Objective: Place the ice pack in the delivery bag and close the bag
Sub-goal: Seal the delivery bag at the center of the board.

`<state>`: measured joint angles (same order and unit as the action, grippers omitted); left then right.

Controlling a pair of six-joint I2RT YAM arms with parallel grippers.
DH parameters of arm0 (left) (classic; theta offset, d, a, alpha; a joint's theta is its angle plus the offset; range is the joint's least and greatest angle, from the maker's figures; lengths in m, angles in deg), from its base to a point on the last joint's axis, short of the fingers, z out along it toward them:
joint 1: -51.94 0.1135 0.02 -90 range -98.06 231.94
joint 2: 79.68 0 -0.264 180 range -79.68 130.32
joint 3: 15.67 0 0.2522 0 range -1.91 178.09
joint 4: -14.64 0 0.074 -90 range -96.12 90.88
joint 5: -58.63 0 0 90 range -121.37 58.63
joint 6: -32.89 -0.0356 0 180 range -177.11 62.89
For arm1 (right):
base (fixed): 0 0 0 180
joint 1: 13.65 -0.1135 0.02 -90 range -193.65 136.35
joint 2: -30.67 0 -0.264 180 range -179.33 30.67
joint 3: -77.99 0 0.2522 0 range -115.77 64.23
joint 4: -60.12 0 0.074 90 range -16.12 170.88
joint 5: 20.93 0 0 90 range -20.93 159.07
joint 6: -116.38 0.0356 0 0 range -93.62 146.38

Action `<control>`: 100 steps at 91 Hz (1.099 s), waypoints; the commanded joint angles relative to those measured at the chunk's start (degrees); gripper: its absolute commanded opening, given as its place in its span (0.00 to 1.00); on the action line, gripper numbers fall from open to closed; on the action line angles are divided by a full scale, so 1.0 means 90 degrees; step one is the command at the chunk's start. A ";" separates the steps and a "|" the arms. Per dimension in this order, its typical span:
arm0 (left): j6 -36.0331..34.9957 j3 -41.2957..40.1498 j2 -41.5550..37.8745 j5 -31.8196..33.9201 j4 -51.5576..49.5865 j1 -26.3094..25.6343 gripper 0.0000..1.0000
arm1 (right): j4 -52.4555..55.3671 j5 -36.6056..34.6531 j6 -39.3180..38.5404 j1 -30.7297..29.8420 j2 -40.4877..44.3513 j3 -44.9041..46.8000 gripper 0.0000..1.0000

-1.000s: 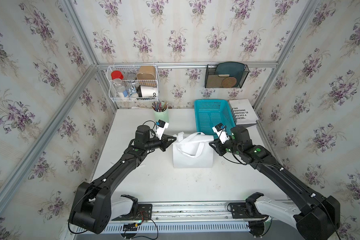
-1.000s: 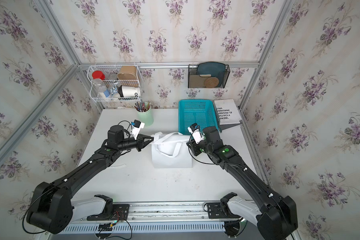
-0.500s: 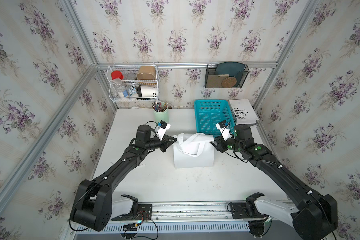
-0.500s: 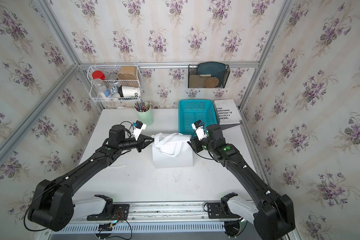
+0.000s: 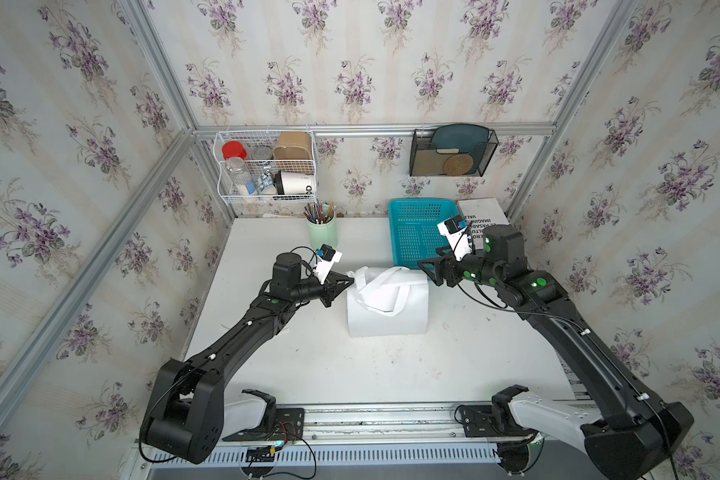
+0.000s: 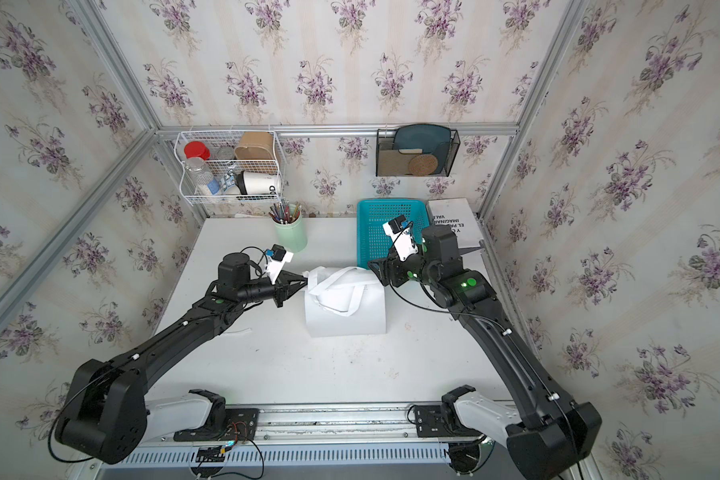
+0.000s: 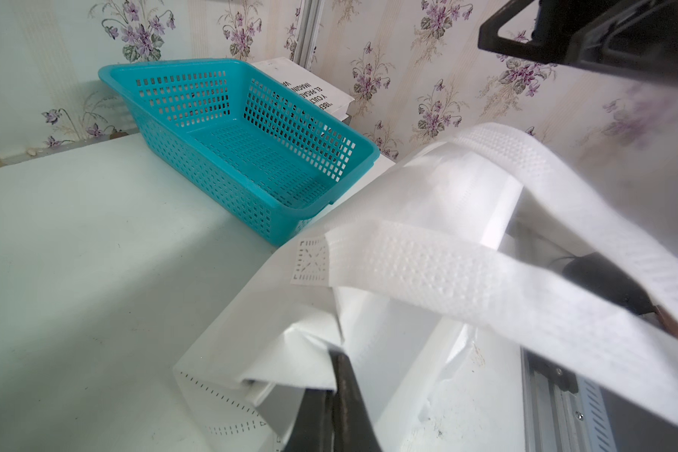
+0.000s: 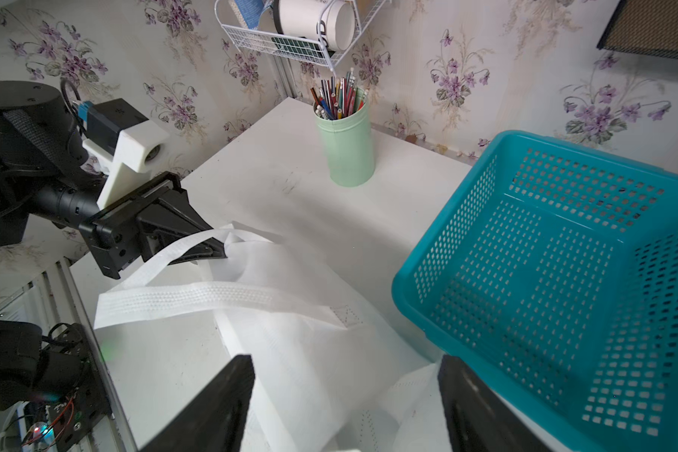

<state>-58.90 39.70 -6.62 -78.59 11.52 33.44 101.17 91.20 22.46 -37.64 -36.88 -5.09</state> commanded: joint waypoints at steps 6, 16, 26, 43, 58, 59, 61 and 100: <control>-0.0428 -0.0052 -0.0011 -0.0091 -0.0378 -0.0015 0.00 | 0.0674 -0.0156 -0.0896 -0.0347 -0.0702 -0.0420 0.81; -0.0682 -0.0052 -0.0091 -0.0133 -0.0451 -0.0015 0.00 | 0.1029 -0.0065 -0.1375 -0.0436 -0.1252 -0.0660 0.83; -0.0958 -0.0076 -0.0161 -0.0106 -0.0464 -0.0012 0.00 | 0.1348 -0.0242 -0.1681 -0.0464 -0.1722 -0.0791 0.79; -0.1153 0.0039 -0.0092 -0.0217 -0.0522 -0.0015 0.00 | 0.1746 -0.0294 -0.2048 -0.0470 -0.2010 -0.0753 0.68; -0.1299 0.0085 0.0006 -0.0154 -0.0570 -0.0015 0.00 | 0.2002 -0.0212 -0.2290 -0.0470 -0.2091 -0.0986 0.61; -0.1302 0.0095 0.0016 -0.0154 -0.0583 -0.0015 0.00 | 0.2009 -0.0188 -0.2289 -0.0470 -0.2093 -0.1061 0.63; -0.1322 0.0114 0.0029 -0.0151 -0.0597 -0.0015 0.00 | 0.2008 -0.0124 -0.2240 -0.0462 -0.2094 -0.1200 0.67; -0.1587 0.0177 0.0044 -0.0071 -0.0725 -0.0015 0.00 | 0.2825 -0.0104 -0.1906 -0.0574 -0.1635 -0.1358 0.87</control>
<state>-70.70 41.43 -6.20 -79.57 8.26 33.33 123.11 94.39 5.43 -42.60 -52.02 -17.98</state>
